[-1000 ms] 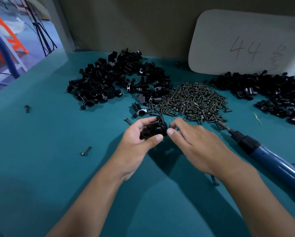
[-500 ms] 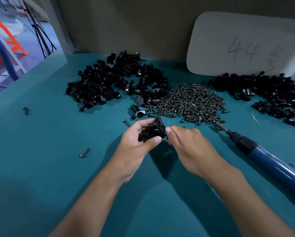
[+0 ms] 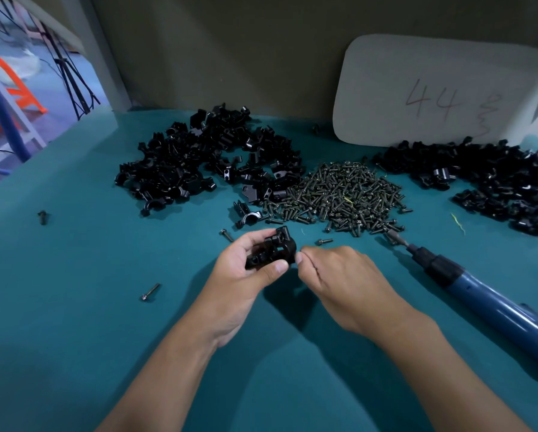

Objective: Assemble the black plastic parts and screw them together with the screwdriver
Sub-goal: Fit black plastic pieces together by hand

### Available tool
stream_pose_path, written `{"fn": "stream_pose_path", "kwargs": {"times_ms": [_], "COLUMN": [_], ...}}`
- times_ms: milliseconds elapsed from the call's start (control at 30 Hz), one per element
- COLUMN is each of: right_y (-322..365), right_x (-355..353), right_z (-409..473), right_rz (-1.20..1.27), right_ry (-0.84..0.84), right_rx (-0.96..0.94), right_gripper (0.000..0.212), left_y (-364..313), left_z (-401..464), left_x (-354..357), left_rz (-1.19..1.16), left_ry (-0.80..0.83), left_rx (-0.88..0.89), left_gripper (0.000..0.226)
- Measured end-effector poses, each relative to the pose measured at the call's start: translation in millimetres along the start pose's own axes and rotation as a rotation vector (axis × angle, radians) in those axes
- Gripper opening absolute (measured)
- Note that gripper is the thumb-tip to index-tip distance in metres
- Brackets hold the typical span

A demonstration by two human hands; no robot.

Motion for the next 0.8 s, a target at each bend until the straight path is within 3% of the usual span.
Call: {"fn": "stream_pose_path", "kwargs": {"times_ms": [233,433,533,600,667,733,800], "right_y": [-1.2,0.0,0.4,-10.5,-27.9,-41.0,-48.6], "right_x": [-1.8,2.7,3.3,-1.1,-5.3,0.1,10.7], "right_z": [2.6,4.5,5.1,6.4,7.5,5.9,6.6], "right_rz": [0.204,0.573,0.729,0.604,0.288,-0.011,-0.068], "right_ry": [0.125,0.256,0.234,0.110,-0.053,-0.056,-0.036], "right_rx": [0.098,0.291,0.319,0.267,0.157,0.083,0.096], "right_gripper": [0.047,0.048,0.048,0.045,0.027,0.028,0.029], "left_y": [-3.3,-4.8,-6.0,-6.4,-6.1,-5.2,-4.9], "left_z": [-0.6,-3.8,-3.0,-1.9,-1.3,-2.0,-3.0], "left_x": [2.3,7.6,6.6,6.2,6.2,6.8,7.8], "left_rz": [0.152,0.305,0.272,0.234,0.218,0.208,0.204], "left_ry": [0.001,0.012,-0.015,-0.036,-0.046,-0.042,-0.027], "left_rx": [0.057,0.121,0.134,0.129,0.120,0.109,0.098], "left_gripper": [0.044,0.044,0.044,0.043,0.043,0.044,0.044]}}
Point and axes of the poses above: each hand's wrist, its own z-axis towards the middle knuckle, its own x-axis out of the palm, y = z × x, the point moved 2 cm from there along z, towards the middle knuckle, and after that the axes turned 8 degrees about -z, right-handed, at the moved point
